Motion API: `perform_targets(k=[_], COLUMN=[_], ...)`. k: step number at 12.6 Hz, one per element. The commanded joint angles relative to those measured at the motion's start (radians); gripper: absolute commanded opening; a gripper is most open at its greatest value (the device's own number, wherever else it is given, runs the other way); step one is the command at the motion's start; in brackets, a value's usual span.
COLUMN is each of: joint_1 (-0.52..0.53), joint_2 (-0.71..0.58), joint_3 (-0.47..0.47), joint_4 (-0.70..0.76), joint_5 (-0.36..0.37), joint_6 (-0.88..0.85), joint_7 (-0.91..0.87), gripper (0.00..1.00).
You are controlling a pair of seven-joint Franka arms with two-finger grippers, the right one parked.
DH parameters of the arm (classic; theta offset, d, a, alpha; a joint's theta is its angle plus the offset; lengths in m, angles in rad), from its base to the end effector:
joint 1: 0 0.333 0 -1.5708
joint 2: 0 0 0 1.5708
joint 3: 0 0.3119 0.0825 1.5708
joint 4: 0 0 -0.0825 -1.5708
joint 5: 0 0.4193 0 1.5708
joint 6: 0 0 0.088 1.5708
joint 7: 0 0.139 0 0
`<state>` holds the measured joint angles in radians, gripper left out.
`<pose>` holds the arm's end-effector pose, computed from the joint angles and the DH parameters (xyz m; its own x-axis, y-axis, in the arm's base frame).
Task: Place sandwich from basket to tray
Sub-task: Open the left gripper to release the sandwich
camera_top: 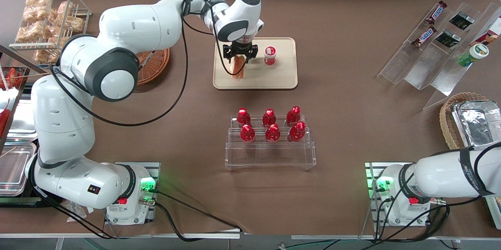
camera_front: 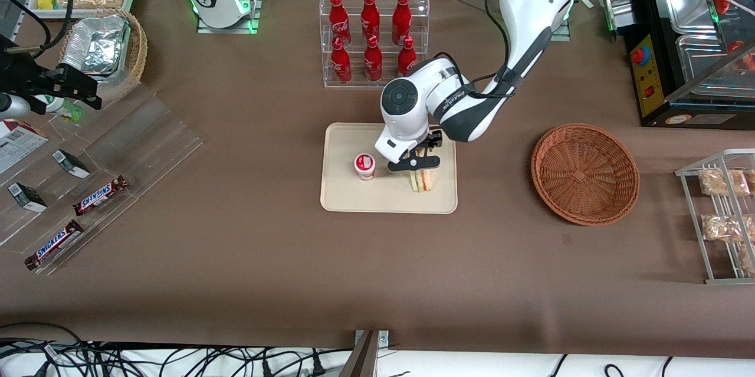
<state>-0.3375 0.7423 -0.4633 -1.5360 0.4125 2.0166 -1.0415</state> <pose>0.5379 -0.4590 0.1809 0.9917 0.1123 -0.0630 0.1009 -0.9818 -0.1610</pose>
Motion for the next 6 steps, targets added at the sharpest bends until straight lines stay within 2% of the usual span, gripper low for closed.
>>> perform_targets(k=[1, 4, 6], joint_1=[0.021, 0.078, 0.124], joint_2=[-0.036, -0.095, -0.150], joint_3=[-0.001, -0.015, -0.014], joint_4=[0.025, 0.028, 0.028], joint_5=[0.020, 0.000, -0.046], joint_6=[-0.030, -0.085, -0.111], joint_7=[-0.014, -0.005, 0.018], gripper=[1.00, 1.00, 1.00])
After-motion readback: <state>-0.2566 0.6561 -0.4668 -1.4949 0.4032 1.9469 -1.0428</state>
